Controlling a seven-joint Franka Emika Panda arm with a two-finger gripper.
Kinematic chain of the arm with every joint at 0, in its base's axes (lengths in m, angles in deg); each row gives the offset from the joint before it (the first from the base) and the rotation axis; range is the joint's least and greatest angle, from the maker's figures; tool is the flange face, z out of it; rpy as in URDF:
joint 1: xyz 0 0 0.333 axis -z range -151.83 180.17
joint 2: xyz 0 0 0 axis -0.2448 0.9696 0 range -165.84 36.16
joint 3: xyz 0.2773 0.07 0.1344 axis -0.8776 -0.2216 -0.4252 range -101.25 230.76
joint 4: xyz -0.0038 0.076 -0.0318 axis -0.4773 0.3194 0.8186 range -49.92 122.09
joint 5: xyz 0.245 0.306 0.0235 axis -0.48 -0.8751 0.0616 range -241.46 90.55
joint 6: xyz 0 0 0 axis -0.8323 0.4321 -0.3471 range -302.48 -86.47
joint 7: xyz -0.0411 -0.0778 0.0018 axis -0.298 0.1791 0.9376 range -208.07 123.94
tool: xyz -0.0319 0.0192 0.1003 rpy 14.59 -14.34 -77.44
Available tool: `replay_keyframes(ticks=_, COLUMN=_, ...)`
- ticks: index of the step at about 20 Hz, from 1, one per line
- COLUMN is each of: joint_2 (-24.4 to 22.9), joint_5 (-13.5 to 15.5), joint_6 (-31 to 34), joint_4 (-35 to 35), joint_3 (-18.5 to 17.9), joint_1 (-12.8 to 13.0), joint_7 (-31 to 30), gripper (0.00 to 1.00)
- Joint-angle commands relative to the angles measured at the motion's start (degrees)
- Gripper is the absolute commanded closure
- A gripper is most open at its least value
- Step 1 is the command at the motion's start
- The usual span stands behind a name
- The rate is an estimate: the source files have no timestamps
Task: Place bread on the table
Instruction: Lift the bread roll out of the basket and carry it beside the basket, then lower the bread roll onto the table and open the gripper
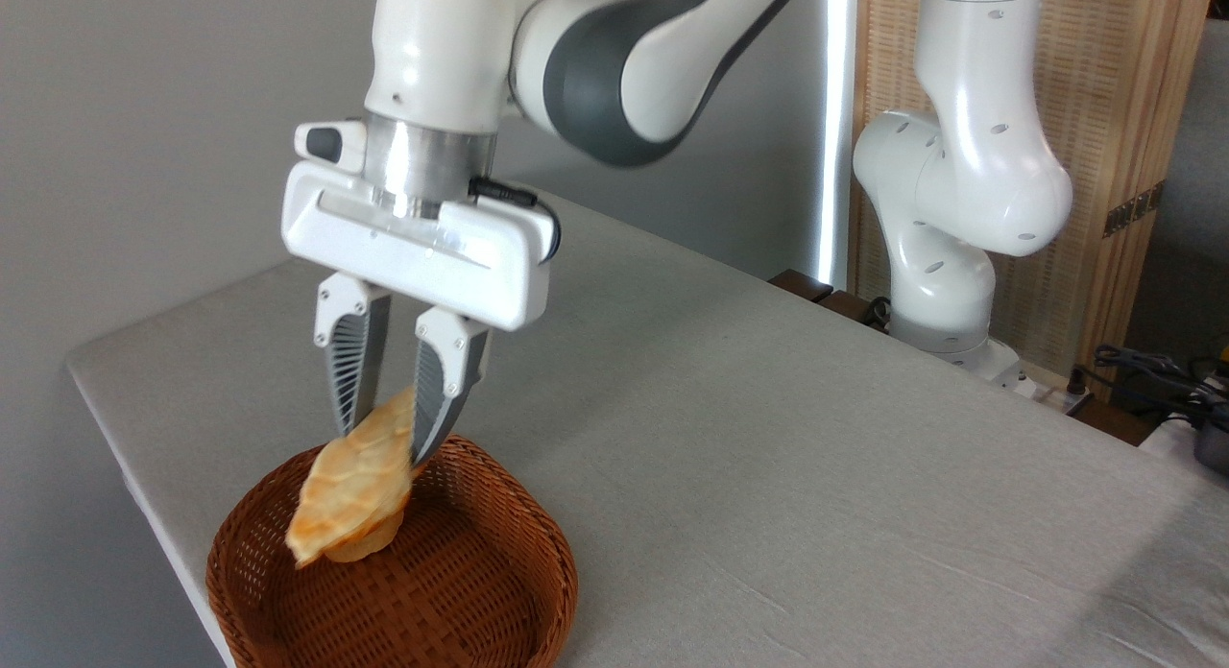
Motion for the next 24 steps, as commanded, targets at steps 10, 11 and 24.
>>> replay_keyframes(ticks=10, joint_2=-6.61, joint_5=0.26, joint_6=25.56, joint_4=1.24, joint_3=-0.21, joint_1=6.2, joint_7=10.34, gripper=0.27)
replay_keyframes(ticks=11, joint_2=-6.61, joint_5=0.26, joint_6=26.27, joint_4=1.24, joint_3=-0.21, joint_1=6.73, joint_7=10.34, gripper=0.25)
replay_keyframes(ticks=24, joint_2=-4.25, joint_5=0.17, joint_6=29.18, joint_4=4.22, joint_3=-0.21, joint_1=14.11, joint_7=11.39, gripper=0.0)
